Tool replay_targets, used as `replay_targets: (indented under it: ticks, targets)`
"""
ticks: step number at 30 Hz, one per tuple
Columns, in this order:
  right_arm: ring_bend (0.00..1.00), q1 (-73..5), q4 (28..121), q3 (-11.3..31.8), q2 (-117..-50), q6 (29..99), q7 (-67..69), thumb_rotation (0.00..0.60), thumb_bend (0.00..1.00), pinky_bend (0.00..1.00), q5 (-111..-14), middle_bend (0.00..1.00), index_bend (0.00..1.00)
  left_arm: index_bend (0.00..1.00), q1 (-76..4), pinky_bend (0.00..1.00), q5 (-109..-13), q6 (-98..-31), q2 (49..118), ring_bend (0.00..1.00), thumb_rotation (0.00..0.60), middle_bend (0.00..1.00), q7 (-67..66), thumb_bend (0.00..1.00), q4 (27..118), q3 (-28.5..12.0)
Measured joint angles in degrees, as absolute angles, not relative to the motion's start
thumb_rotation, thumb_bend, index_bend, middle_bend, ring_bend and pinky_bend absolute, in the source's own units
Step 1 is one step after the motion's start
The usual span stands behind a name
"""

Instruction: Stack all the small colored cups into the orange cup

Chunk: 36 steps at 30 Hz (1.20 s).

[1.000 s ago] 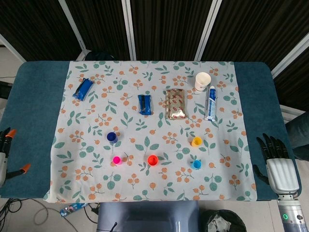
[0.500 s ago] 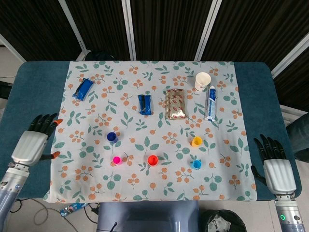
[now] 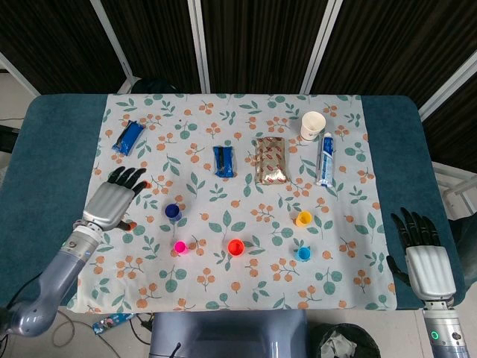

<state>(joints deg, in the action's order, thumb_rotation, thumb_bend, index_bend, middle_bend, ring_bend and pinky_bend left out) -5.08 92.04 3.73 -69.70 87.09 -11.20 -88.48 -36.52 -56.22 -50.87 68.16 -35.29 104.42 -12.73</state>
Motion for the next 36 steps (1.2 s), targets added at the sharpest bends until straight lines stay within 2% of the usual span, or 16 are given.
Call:
replay_targets:
  ticks: [5, 14, 25, 36]
  targets:
    - [0.00, -4.98, 92.10, 3.92, -69.58, 87.29, -11.04, 0.600, 0.40, 0.09, -88.23, 0.00, 0.05, 0.24, -40.14, 0.00, -49.70, -51.07, 73.59, 0.00, 0.600, 0.00, -41.11, 0.12, 103.33, -11.44]
    - [0.00, -4.86, 91.99, 4.17, -69.30, 87.39, -10.50, 0.600, 0.40, 0.09, -87.80, 0.00, 0.05, 0.26, -44.50, 0.00, -41.52, -55.97, 81.66, 0.00, 0.600, 0.00, -47.67, 0.16, 98.44, -9.78]
    - [0.00, -4.91, 92.04, 4.15, -69.60, 87.08, -11.00, 0.600, 0.40, 0.09, -87.51, 0.00, 0.05, 0.33, -46.86, 0.00, -38.98, -58.61, 84.72, 0.00, 0.600, 0.00, -49.57, 0.26, 95.60, -9.45]
    - [0.00, -5.12, 91.91, 4.11, -70.09, 86.31, -11.77, 0.600, 0.40, 0.09, -86.94, 0.00, 0.05, 0.38, -48.28, 0.00, -38.80, -58.78, 87.12, 0.00, 0.600, 0.00, -48.36, 0.29, 92.59, -9.35]
